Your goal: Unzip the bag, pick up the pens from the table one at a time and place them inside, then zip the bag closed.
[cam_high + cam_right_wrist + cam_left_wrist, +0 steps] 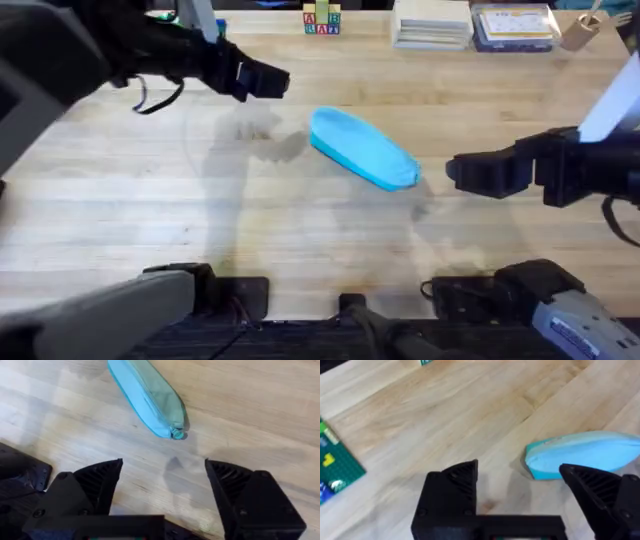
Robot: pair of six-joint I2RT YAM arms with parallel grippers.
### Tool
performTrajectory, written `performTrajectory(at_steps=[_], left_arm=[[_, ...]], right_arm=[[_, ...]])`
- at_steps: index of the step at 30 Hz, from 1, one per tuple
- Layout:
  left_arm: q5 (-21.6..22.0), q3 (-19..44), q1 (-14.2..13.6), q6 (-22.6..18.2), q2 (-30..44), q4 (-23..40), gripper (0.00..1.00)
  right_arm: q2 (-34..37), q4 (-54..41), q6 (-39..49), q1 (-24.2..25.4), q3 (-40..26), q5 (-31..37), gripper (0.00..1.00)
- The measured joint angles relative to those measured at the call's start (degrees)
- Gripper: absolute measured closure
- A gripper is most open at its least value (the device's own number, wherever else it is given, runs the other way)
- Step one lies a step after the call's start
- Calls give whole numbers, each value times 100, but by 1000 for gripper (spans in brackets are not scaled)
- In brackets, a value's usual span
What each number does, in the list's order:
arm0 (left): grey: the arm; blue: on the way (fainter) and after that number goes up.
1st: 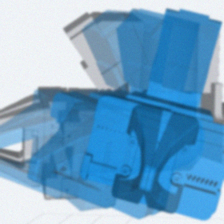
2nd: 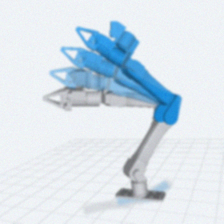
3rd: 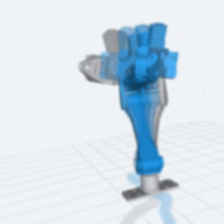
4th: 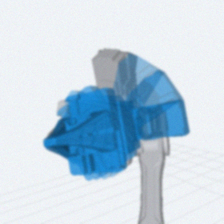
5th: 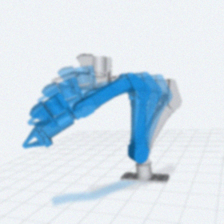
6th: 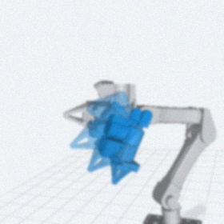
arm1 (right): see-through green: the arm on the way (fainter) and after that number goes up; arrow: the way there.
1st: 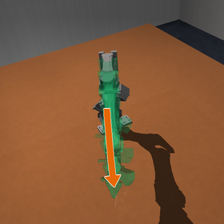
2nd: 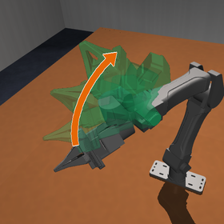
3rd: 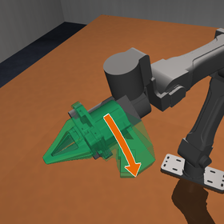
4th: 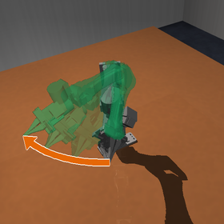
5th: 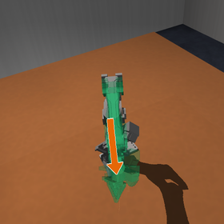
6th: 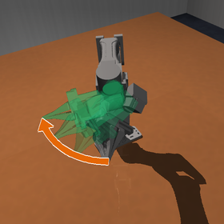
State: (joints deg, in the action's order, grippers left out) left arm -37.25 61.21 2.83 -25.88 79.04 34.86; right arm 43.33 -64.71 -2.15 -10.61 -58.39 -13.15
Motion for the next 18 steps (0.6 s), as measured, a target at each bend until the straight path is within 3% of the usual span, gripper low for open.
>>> performTrajectory(at_steps=[10, 18], left_arm=[[455, 0, -22, 0, -1404, 1795, 6], [848, 0, -334, 84, -1960, 2976, 6]], right_arm=[[1, 0, 0, 0, 0, 0, 4], [0, -129, -46, 0, -2, 0, 4]])
